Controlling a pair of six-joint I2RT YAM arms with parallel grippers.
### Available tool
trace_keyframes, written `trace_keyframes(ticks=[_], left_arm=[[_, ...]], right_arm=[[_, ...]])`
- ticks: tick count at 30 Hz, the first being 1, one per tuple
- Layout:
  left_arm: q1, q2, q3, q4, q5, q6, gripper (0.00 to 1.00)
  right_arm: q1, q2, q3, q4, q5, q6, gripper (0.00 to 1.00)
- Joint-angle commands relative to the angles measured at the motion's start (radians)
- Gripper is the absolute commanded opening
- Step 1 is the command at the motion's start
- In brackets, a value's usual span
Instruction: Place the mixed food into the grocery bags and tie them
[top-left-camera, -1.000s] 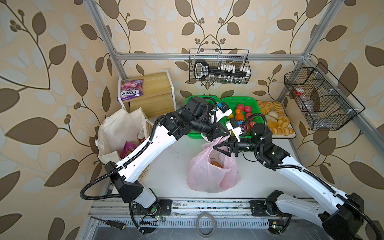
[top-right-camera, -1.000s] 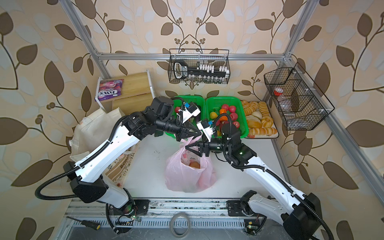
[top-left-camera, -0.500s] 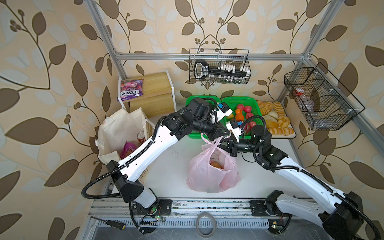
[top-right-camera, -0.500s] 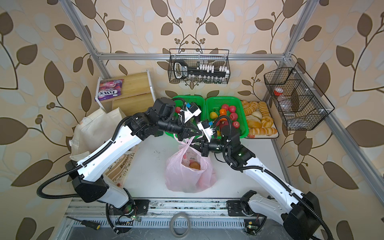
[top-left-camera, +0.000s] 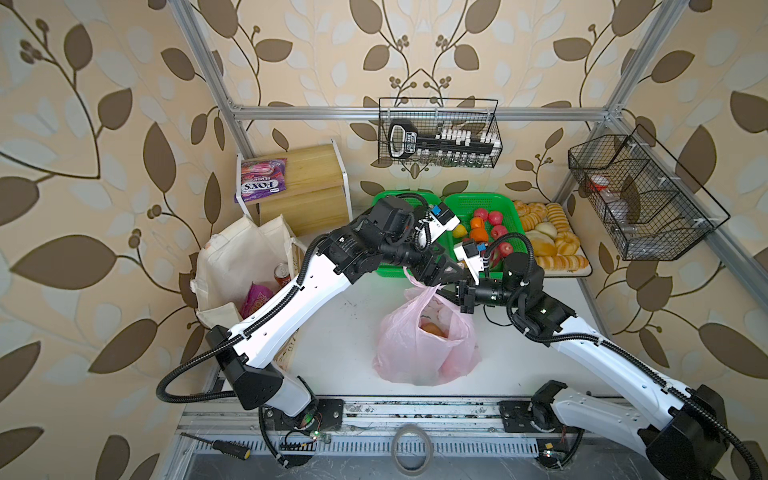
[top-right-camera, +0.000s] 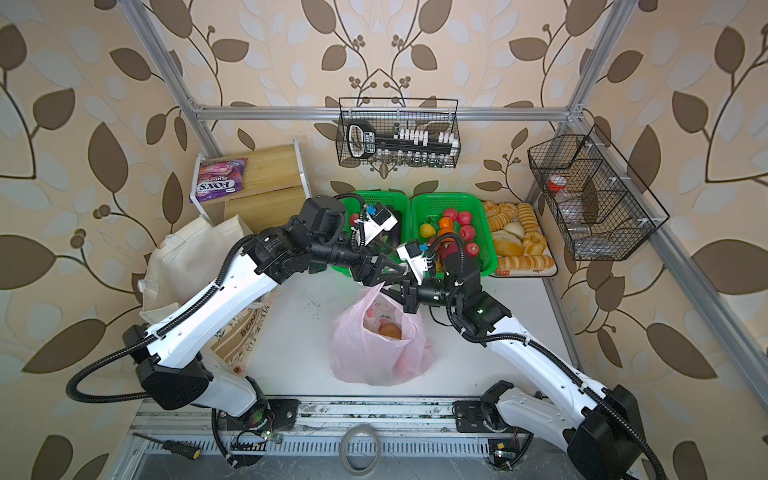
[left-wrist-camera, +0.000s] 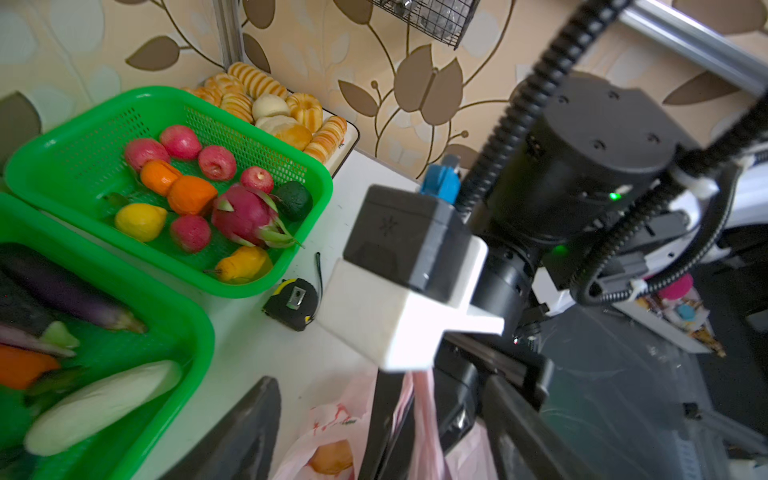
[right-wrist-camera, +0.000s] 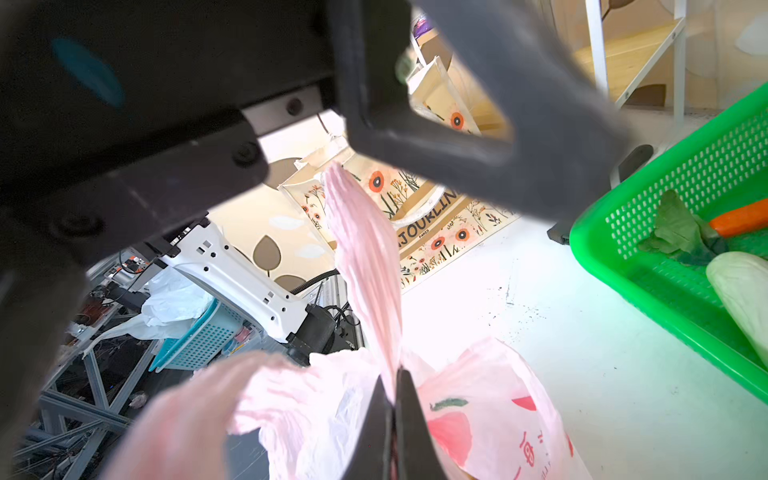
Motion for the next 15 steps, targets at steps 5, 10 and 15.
trace_keyframes(ticks=[5, 10, 15], left_arm=[[-0.004, -0.158, -0.041, -0.037, -0.159, 0.111, 0.99], [0.085, -0.135, -0.078, -0.126, -0.032, 0.172, 0.99], [0.121, -0.077, -0.058, -0.193, 0.112, 0.224, 0.99]], right_arm=[[-0.005, -0.015, -0.012, 0.028, 0.005, 0.007, 0.0], [-0.006, -0.024, -0.012, 0.028, -0.003, 0.007, 0.0], [-0.006, -0.027, -0.009, 0.024, -0.008, 0.006, 0.0]])
